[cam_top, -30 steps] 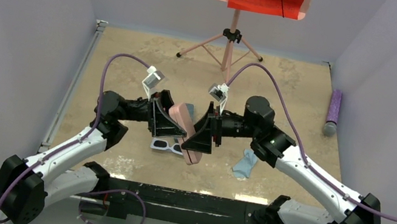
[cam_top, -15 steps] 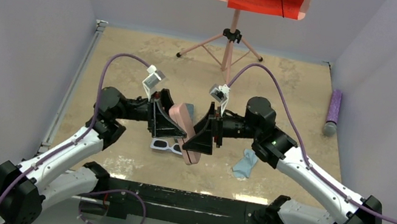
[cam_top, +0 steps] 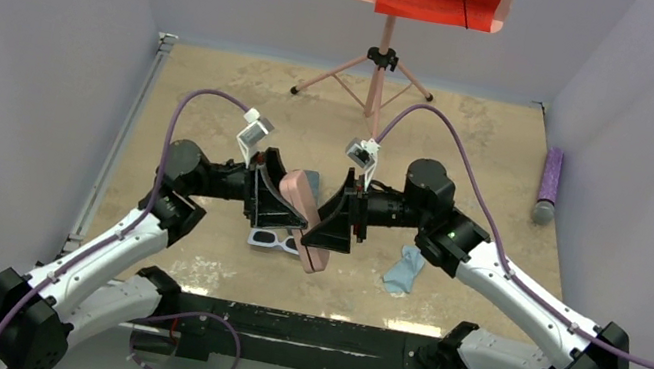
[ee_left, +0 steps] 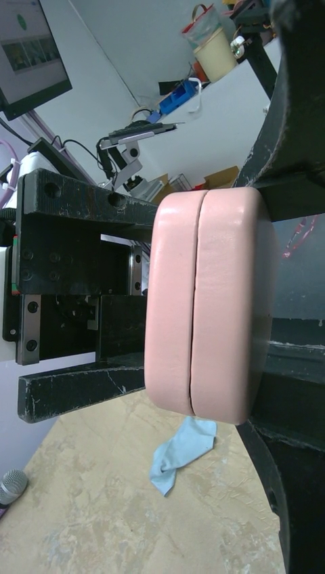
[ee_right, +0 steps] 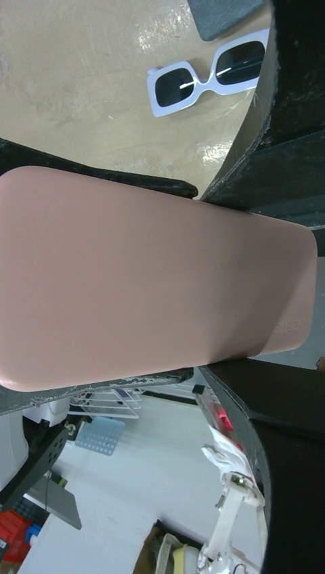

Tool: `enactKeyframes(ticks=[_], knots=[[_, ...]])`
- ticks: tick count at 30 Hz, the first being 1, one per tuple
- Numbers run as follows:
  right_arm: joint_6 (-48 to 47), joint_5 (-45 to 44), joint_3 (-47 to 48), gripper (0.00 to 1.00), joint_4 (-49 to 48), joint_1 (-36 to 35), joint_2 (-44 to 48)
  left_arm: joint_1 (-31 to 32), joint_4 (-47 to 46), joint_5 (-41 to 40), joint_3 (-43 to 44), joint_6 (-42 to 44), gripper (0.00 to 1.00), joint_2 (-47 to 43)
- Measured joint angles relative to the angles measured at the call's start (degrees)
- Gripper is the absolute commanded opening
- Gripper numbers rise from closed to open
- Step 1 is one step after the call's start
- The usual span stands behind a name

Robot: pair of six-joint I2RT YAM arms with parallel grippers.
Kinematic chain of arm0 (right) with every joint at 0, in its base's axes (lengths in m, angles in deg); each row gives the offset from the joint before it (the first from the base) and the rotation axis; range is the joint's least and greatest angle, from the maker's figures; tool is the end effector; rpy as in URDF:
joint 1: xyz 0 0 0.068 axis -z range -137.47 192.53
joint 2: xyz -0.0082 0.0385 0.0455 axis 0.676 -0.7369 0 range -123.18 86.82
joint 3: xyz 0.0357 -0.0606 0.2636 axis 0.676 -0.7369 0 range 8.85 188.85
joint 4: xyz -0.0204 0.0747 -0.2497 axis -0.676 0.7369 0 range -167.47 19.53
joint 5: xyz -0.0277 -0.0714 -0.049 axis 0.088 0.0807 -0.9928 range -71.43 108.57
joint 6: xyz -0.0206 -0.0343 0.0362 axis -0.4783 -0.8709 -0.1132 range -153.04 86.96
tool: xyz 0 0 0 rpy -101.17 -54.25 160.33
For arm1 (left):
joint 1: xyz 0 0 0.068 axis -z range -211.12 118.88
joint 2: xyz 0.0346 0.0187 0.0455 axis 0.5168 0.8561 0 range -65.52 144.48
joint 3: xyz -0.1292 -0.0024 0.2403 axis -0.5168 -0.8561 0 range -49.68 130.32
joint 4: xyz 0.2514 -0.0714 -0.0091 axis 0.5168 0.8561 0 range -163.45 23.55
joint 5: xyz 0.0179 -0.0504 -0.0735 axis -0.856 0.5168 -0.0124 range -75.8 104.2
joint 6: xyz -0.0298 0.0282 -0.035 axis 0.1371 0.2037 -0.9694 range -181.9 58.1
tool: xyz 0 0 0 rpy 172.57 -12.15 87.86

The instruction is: Organize the sunglasses

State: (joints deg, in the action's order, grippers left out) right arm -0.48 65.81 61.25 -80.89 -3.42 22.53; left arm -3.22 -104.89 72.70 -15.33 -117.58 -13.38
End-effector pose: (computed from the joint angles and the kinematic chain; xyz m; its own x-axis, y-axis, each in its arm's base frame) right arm 0.1582 0.2013 0.3450 -0.6207 -0.1161 -0.7754 -0.7817 0.0149 0.6235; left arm 0.1622 -0.1202 0.3261 -0.6891 -0.1234 -0.7141 0.7230 -0.0496 -0.6891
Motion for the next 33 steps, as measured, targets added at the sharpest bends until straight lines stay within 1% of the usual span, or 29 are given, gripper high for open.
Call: enactKeyframes(ticks=[3, 5, 7, 8, 9, 10, 11, 12, 17, 20, 25, 30, 32, 33], knots=[[-0.1, 0.0, 0.0, 0.71, 0.1, 0.0, 0.0, 0.0, 1.2, 0.0, 0.4, 0.9, 0.0, 0.0], [-0.1, 0.0, 0.0, 0.63, 0.1, 0.0, 0.0, 0.0, 2.3, 0.0, 0.8, 1.5, 0.0, 0.0], [-0.2, 0.1, 0.0, 0.52, 0.1, 0.0, 0.0, 0.0, 3.1, 0.0, 1.0, 2.1, 0.0, 0.0], [-0.2, 0.1, 0.0, 0.46, 0.1, 0.0, 0.0, 0.0, 3.4, 0.0, 1.1, 2.4, 0.02, 0.0], [-0.2, 0.2, 0.0, 0.42, 0.1, 0.0, 0.0, 0.0, 3.7, 0.1, 1.2, 2.6, 0.24, 0.0], [-0.2, 0.2, 0.0, 0.39, 0.1, 0.0, 0.0, 0.1, 3.9, 0.1, 1.2, 2.8, 0.62, 0.0], [-0.1, 0.2, 0.0, 0.37, 0.1, 0.0, 0.0, 0.2, 4.0, 0.2, 1.3, 2.8, 0.95, 0.0], [-0.1, 0.2, 0.0, 0.35, 0.1, 0.0, 0.0, 0.2, 4.2, 0.3, 1.4, 2.8, 0.99, 0.0], [2.5, -1.1, -0.8, 0.27, -0.3, 0.0, 2.0, 0.2, 5.4, -0.1, 0.8, 4.2, 1.0, -1.7], [4.5, -1.5, -1.6, 0.25, -1.8, 0.0, 3.7, 0.2, 4.7, -0.6, -0.9, 3.9, 1.0, -4.1], [7.6, -1.2, -1.9, 0.22, -5.8, 0.0, 2.9, 0.2, -1.2, -1.0, -2.1, 0.4, 1.0, -3.9], [8.0, -1.2, -1.9, 0.2, -6.5, 0.0, 2.0, 0.2, -7.1, -1.3, -2.4, -4.0, 1.0, -2.1], [8.1, -1.2, -2.0, 0.2, -6.8, 0.0, 2.0, 0.2, -8.0, -1.6, -2.4, -4.7, 0.95, -1.9], [8.2, -1.2, -2.0, 0.2, -7.0, 0.0, 2.0, 0.2, -8.4, -1.7, -2.4, -4.8, 0.89, -1.8]])
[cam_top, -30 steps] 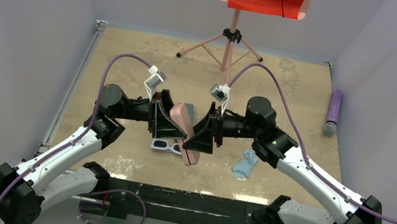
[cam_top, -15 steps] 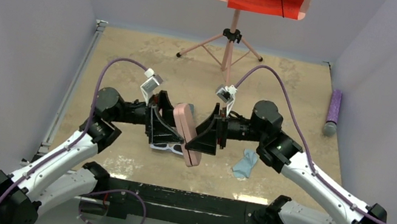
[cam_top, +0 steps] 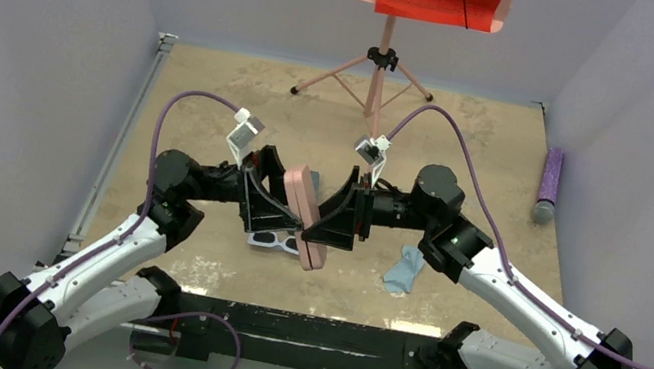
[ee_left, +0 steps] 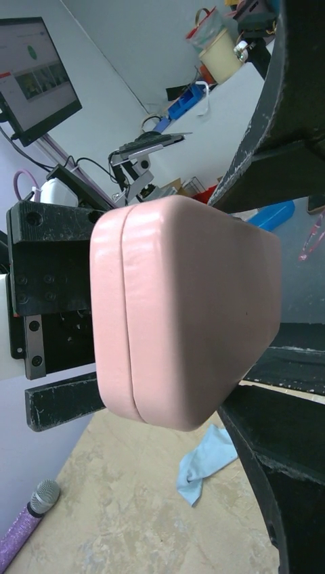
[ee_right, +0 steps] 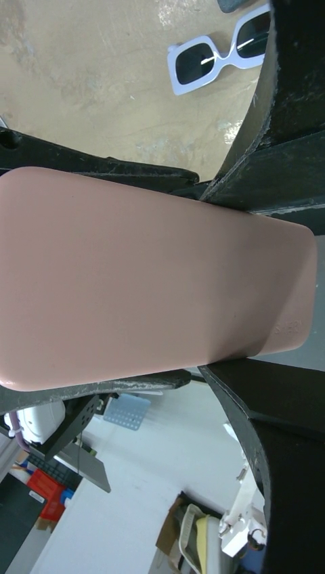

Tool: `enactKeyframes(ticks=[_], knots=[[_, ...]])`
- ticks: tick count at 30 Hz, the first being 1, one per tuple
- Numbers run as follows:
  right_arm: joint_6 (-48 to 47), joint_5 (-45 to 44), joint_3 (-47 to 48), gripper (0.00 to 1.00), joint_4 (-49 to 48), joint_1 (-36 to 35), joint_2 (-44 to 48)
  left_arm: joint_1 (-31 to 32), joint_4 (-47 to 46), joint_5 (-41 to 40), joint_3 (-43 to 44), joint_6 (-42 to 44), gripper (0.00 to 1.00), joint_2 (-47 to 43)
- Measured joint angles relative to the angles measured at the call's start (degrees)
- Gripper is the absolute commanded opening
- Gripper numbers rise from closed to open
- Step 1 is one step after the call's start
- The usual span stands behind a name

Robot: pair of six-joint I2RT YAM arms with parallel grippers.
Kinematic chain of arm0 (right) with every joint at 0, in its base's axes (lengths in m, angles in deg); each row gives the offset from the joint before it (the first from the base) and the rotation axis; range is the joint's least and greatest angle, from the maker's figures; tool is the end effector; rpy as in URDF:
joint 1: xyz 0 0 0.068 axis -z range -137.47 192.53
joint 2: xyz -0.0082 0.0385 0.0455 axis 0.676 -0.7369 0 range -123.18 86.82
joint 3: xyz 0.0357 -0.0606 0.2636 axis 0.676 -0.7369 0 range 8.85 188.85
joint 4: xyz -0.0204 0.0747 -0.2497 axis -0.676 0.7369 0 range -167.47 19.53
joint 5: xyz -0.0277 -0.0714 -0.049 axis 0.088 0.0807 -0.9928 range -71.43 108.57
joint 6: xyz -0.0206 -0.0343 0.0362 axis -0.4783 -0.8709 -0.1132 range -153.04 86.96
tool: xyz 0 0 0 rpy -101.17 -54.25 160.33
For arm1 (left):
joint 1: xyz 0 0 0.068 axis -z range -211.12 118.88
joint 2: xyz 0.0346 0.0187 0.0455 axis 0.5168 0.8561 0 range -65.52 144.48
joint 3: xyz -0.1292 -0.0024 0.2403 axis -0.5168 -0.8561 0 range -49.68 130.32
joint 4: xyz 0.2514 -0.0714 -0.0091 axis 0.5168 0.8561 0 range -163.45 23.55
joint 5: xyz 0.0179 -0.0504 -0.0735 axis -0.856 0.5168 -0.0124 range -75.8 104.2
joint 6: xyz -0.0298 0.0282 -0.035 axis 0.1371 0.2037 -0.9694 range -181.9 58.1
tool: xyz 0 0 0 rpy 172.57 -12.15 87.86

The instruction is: Organize the sunglasses

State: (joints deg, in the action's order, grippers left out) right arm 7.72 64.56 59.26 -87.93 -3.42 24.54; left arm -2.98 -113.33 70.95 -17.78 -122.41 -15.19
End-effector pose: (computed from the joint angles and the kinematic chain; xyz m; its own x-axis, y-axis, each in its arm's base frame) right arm 0.1540 0.1961 0.3530 -0.6654 -0.0354 -0.7457 -0.7457 -0.0140 0.6661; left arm 0.1535 -0.1159 0.3304 -0.6638 -0.1862 -0.7244 0.7459 -0.0929 -0.6596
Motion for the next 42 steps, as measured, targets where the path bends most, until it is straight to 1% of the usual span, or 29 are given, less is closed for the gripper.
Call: enactKeyframes(ticks=[2, 3, 4, 5, 6, 7, 8, 11, 13, 14, 17, 18, 19, 23, 27, 34, 37, 40, 42], knots=[[0.2, 0.0, -0.1, 0.18, -0.6, 0.0, 0.0, 0.0, -0.5, 0.0, 0.0, -0.3, 0.7, 0.4], [0.2, 0.0, -0.2, 0.18, -1.1, 0.0, 0.0, 0.0, -0.9, 0.0, 0.0, -0.5, 0.62, 0.8], [0.2, -0.1, -0.3, 0.12, -1.2, 0.0, 0.0, 0.0, -1.4, 0.2, 0.0, -0.9, 0.56, 1.2], [0.0, 0.0, -0.5, 0.11, -1.4, 0.1, 0.0, 0.0, -1.6, 0.2, 0.0, -1.3, 0.52, 1.5], [0.2, -0.1, -0.7, 0.07, -1.6, 0.2, 0.0, 0.0, -1.8, 0.3, 0.0, -1.5, 0.45, 1.9], [0.1, -0.1, -0.8, 0.05, -1.6, 0.2, 0.0, 0.0, -2.3, 0.5, 0.0, -1.6, 0.37, 2.4], [0.1, -0.1, -1.0, 0.0, -1.6, 0.2, 0.0, 0.0, -2.7, 0.8, 0.0, -1.7, 0.31, 2.8], [0.1, 0.0, -1.3, 0.0, -1.6, 0.4, 0.1, 0.0, -3.5, 1.6, 0.0, -1.9, 0.08, 3.7], [0.1, -0.1, -1.7, 0.0, -1.7, 0.4, 0.5, 0.0, -3.6, 2.3, 0.0, -1.3, 0.02, 3.9], [0.1, -0.2, -2.1, 0.0, -1.9, 0.4, 0.9, 0.0, -3.5, 2.7, -0.2, -0.6, 0.0, 3.9], [0.2, -0.2, -3.5, 0.0, -1.9, 0.3, 2.2, 0.2, -1.0, 4.0, -1.0, 3.0, 0.0, 2.9], [0.2, -0.1, -4.1, 0.0, -1.9, 0.3, 2.6, 0.2, 2.0, 4.3, -1.6, 5.8, 0.0, 1.6], [0.3, 0.0, -4.4, 0.0, -2.0, 0.4, 2.7, 0.2, 2.3, 4.4, -1.7, 6.0, 0.0, 1.4], [1.5, 0.4, -6.1, 0.0, -4.1, 0.7, 3.4, 0.3, 10.5, 4.0, -2.6, 13.4, 0.0, -1.9], [1.9, 0.1, -6.8, 0.0, -5.0, 1.3, 3.9, 0.3, 16.5, 3.2, -2.2, 17.6, 0.0, -3.2], [1.2, -4.7, -8.2, 0.0, -4.5, 2.3, 6.2, 0.2, 26.7, 1.4, 0.0, 19.3, 0.0, -1.6], [0.8, -7.4, -8.7, 0.0, -4.5, 2.6, 7.1, 0.0, 31.8, -2.1, 0.1, 19.1, 0.0, -1.5], [2.2, -7.2, -8.8, 0.0, -6.7, 1.5, 9.0, -0.8, 36.0, -10.2, 0.1, 18.9, 0.0, 0.3], [1.6, -11.0, -9.2, 0.0, -4.9, 2.1, 10.1, -1.1, 36.6, -11.0, 0.1, 17.5, 0.0, 1.2]])
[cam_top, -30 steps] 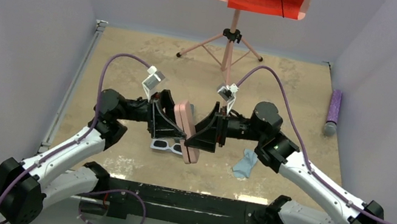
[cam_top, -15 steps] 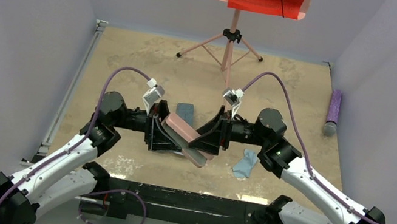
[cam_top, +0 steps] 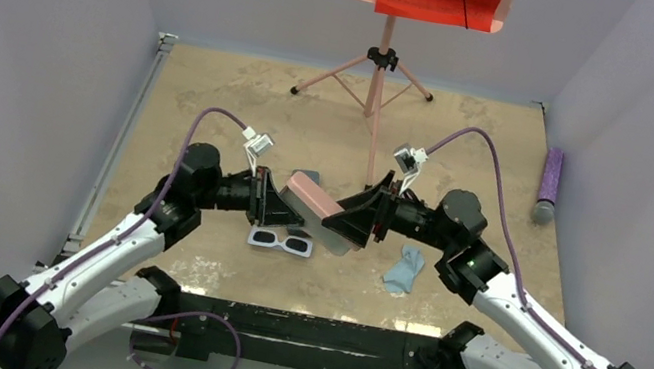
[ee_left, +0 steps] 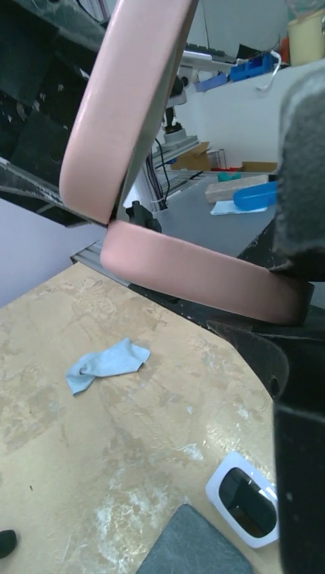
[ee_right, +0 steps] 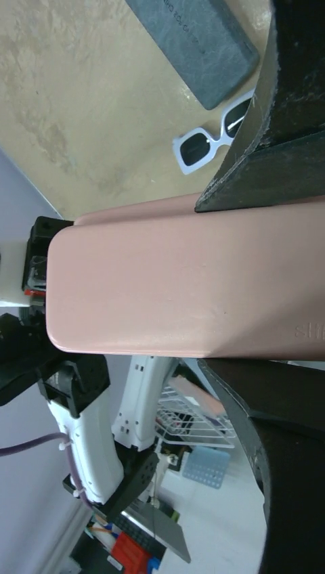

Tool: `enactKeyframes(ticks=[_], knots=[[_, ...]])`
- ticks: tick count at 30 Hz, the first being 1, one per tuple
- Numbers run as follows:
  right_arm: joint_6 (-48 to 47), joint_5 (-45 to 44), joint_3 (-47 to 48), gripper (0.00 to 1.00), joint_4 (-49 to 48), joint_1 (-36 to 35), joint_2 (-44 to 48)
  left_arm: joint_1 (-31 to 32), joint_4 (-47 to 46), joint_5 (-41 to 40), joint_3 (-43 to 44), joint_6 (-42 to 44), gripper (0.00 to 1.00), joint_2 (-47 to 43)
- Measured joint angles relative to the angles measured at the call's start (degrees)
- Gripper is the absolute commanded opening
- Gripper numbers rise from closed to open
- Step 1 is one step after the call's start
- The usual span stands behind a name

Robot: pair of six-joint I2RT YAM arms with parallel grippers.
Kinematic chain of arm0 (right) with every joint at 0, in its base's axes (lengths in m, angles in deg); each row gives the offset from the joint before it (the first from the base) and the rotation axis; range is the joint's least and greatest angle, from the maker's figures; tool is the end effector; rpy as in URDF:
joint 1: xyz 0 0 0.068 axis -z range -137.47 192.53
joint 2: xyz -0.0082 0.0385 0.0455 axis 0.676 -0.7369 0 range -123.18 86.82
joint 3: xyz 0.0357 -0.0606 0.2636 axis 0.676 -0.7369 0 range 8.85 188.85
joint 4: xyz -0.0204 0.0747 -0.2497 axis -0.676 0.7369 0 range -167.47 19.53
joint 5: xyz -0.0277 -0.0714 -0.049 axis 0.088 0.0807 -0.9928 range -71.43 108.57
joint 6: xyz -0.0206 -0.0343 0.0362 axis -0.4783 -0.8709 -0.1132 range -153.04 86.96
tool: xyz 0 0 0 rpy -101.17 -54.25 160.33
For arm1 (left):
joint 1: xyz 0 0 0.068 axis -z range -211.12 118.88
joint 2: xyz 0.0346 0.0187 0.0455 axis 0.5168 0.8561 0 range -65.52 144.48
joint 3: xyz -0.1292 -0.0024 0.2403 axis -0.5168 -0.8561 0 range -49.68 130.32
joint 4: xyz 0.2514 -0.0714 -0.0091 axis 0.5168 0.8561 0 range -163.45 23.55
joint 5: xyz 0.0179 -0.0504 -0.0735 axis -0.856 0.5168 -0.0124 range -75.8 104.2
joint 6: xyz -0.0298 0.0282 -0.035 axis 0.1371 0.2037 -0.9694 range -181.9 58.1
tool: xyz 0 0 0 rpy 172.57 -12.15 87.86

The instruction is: Organize the sunglasses

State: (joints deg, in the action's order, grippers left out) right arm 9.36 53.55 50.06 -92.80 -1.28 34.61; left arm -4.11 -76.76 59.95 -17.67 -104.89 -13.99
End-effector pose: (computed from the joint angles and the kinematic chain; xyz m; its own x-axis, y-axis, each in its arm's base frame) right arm 0.1396 0.1623 0.3420 -0.6204 0.1704 -0.7655 -0.7602 0.1091 0.6404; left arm 0.1681 -0.1143 0.2673 -0.8159 -0.1181 -0.5661 0.5105 0.3126 -0.8010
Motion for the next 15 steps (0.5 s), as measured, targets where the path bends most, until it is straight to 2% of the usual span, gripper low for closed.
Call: enactKeyframes(ticks=[4, 5, 7, 10, 15], knots=[[-0.4, -0.3, -1.4, 0.0, -0.9, 1.1, 0.1, -0.3, 1.0, -0.8, 0.5, -3.0, 0.0, -1.1], [-0.3, -0.4, -1.4, 0.0, -1.0, 1.0, 0.1, -0.3, 0.5, -1.1, 0.3, -3.3, 0.04, -0.9], [0.0, -0.8, -1.4, 0.0, -0.9, 1.0, 0.1, -0.3, -0.7, -1.1, -0.1, -3.8, 0.16, -0.9], [0.0, -1.0, -1.4, 0.0, -0.7, 0.7, 0.1, -0.4, -1.4, -1.7, -1.1, -4.0, 0.44, -2.1], [0.0, -1.1, -1.4, 0.0, -0.2, -0.7, 0.8, -0.2, 3.1, -6.7, -1.5, -2.8, 0.72, -4.8]])
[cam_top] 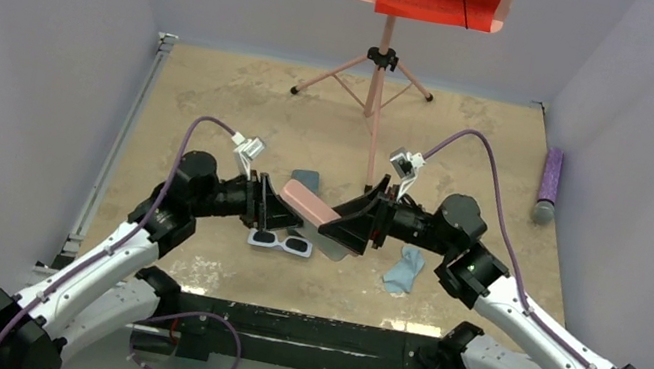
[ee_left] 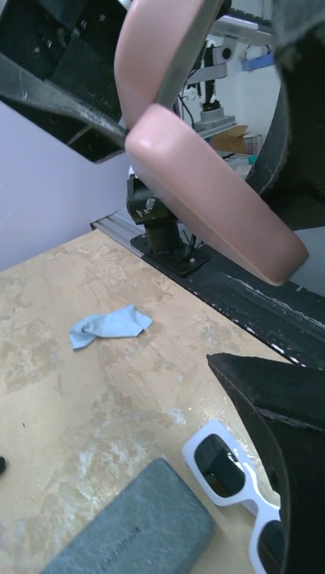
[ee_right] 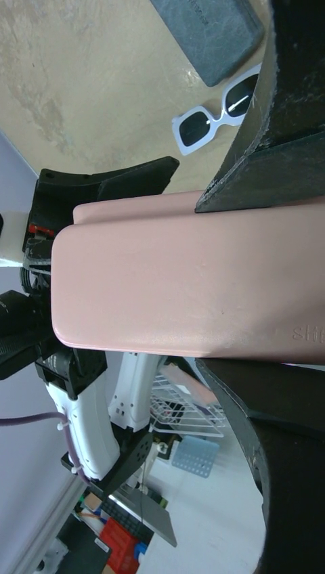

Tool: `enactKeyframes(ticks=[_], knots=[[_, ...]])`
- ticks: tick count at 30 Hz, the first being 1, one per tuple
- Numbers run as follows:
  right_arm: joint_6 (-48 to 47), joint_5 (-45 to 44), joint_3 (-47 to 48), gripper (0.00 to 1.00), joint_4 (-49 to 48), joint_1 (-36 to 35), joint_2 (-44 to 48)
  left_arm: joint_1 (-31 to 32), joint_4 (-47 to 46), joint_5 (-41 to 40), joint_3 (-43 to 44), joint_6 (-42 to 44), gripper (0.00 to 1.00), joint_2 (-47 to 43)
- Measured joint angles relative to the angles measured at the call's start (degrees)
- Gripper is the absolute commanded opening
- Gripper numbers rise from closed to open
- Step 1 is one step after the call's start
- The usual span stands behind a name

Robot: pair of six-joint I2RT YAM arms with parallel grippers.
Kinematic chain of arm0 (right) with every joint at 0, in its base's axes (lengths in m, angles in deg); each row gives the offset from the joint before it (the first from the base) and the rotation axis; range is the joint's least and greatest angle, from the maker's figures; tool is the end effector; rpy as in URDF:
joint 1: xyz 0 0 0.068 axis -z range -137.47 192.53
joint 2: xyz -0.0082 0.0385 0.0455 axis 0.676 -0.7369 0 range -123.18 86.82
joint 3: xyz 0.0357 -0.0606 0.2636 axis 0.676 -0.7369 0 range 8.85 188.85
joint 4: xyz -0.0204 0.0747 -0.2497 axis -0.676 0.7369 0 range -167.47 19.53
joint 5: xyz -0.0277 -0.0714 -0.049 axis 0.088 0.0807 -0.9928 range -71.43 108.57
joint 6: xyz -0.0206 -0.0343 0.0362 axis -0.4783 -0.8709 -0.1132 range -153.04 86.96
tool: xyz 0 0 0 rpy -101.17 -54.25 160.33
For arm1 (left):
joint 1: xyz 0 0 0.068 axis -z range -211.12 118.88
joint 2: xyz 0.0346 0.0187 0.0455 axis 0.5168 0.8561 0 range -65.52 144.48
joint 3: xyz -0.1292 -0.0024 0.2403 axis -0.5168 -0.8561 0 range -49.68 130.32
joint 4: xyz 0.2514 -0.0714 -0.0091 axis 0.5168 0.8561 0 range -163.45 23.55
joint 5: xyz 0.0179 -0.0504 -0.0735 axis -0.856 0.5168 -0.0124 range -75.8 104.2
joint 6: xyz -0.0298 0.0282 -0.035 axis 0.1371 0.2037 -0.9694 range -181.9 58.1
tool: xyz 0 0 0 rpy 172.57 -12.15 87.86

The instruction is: Organize the sunglasses

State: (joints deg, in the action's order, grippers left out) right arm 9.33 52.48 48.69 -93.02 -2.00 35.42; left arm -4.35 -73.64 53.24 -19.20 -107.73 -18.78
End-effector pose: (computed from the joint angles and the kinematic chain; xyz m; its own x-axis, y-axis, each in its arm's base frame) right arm 0.1362 0.1619 0.3366 -0.6230 0.1717 -0.7632 -0.7565 0.1158 0.6436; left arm 0.1584 -0.1051 0.2667 -0.8107 -0.2150 -0.5445 0.4431 0.3826 -0.8107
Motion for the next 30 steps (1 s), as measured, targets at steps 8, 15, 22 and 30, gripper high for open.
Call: enactKeyframes(ticks=[8, 15, 22, 30], knots=[[-2.6, 1.3, 0.0, 0.0, 6.7, -0.4, 2.1, 0.0, 10.5, -4.9, 0.4, 5.1, 0.98, -4.2], [-5.0, 4.8, 0.3, 0.0, 11.9, -0.3, 3.5, 0.0, 13.8, -5.1, 0.8, 7.6, 0.96, -7.3], [-3.9, 8.2, 0.3, 0.0, 14.4, 1.1, 2.8, 0.0, 11.8, -3.8, 1.0, 8.5, 0.66, -8.2], [0.0, 9.9, 0.3, 0.0, 12.9, 2.7, -0.2, 0.0, 7.5, 1.9, 2.3, 9.2, 0.13, -2.5]])
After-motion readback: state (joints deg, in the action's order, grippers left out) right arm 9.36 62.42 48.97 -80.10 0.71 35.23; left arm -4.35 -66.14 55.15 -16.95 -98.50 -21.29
